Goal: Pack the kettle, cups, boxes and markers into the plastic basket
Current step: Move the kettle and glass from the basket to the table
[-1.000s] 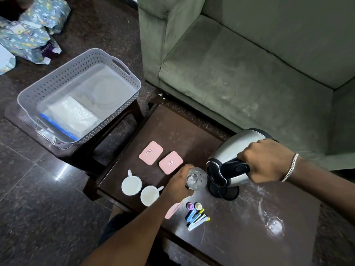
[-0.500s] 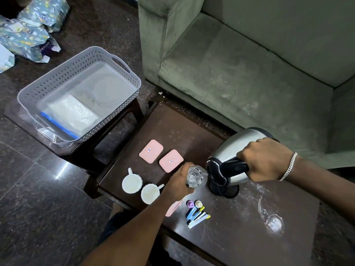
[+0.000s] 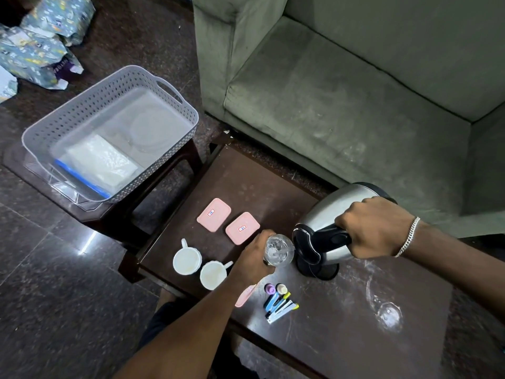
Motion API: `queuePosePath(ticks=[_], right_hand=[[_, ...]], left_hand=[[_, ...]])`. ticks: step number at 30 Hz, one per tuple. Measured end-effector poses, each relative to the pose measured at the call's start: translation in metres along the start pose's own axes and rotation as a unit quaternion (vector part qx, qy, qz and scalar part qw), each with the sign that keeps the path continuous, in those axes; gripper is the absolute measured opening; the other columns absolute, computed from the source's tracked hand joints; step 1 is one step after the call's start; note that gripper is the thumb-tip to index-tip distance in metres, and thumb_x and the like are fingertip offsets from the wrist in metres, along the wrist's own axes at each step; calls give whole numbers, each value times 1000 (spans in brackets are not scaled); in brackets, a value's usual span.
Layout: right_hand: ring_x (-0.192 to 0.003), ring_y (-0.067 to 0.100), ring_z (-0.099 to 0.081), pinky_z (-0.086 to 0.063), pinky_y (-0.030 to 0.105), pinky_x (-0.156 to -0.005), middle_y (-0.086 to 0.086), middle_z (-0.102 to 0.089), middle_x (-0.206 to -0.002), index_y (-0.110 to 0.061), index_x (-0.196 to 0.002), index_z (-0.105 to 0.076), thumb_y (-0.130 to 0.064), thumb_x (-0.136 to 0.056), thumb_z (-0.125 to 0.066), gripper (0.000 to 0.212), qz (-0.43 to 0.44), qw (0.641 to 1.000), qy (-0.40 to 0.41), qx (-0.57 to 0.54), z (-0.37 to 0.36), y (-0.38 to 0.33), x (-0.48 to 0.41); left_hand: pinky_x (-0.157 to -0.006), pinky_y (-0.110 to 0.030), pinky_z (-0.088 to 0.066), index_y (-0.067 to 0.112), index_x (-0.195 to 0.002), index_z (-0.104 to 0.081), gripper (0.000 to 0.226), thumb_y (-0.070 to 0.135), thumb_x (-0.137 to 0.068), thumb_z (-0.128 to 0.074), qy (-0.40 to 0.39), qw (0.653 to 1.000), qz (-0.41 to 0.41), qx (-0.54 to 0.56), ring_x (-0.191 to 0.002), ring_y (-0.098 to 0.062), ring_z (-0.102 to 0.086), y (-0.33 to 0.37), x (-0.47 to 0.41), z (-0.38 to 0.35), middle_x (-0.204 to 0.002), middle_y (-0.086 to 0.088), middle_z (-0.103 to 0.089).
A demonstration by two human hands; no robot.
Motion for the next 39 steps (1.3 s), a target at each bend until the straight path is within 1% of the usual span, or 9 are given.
queuePosePath(ticks=[2,5,9,10,13,16,23,29,39], right_hand=[[-60,34,-63,-37,28,-54,5,-64,-65,-21,-65,-45,-40,-56,-46,21,-3,1000,-14,-5,-4,2,0],[-64,34,-64,-44,29,-57,5,-66,-68,-21,-67,-45,-40,-57,-46,21,-7,1000,-21,-15,-6,5,0],[-64,32,-62,-39,28,-54,5,-66,-68,-19,-69,-47,-37,-59,-46,21,-16,999,-25,-15,-7,14,-1],[-65,32,-62,-42,29,-54,4,-65,-68,-18,-70,-49,-36,-59,-46,21,-19,999,-30,-22,-8,17,-1],[-64,31,-60,-53,33,-55,3,-63,-65,-17,-70,-51,-32,-58,-47,19,-31,995,-50,-84,-9,28,-1],[-61,30,-59,-55,37,-55,2,-57,-60,-17,-67,-49,-30,-56,-49,17,-30,989,-62,-131,-11,36,-3],[-52,25,-53,-48,40,-47,2,-51,-52,-16,-63,-48,-21,-55,-54,12,-9,979,-54,-195,-18,51,-9],[-51,23,-49,-42,38,-47,4,-52,-53,-13,-65,-51,-15,-56,-53,10,3,969,-41,-244,-25,58,-10],[-56,28,-52,-46,42,-52,7,-55,-58,-13,-67,-51,-18,-56,-55,13,-2,961,-18,-275,-37,74,-3]], left_hand=[[-97,-42,-52,33,-127,-45,79,4,-63,-80,0,1000,1,-1,-113,-20,-62,0,0,0,-122,8,-61],[-99,-41,-52,33,-129,-44,81,4,-63,-82,2,1000,1,-3,-115,-19,-61,-1,0,0,-124,9,-61],[-100,-39,-52,32,-130,-45,81,3,-64,-83,4,1000,-3,-4,-117,-18,-60,-1,0,-1,-125,8,-60],[-100,-38,-52,31,-130,-45,81,3,-64,-82,5,1000,-4,-5,-117,-18,-60,-1,0,-1,-126,8,-60],[-100,-38,-51,29,-130,-46,81,2,-63,-82,8,1000,-8,-5,-116,-18,-61,-2,-1,0,-125,7,-61],[-101,-36,-51,30,-131,-46,81,3,-64,-83,8,1000,-8,-2,-117,-17,-61,-2,-1,-1,-126,7,-61],[-99,-35,-51,28,-128,-48,77,2,-64,-82,15,1000,-13,6,-113,-14,-60,1,0,1,-121,9,-61],[-100,-34,-51,30,-128,-47,78,3,-64,-83,16,1000,-13,8,-113,-10,-60,2,0,0,-122,10,-61],[-103,-36,-49,24,-131,-49,78,2,-63,-81,25,1000,-15,6,-117,-13,-60,-1,0,-1,-125,8,-61]])
Point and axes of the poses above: each hand's wrist, its own x-axis away from the middle knuckle, its own z-axis out of the back of the hand, y = z × x, the point moved 10 cm from there along -x, towards the middle knuckle
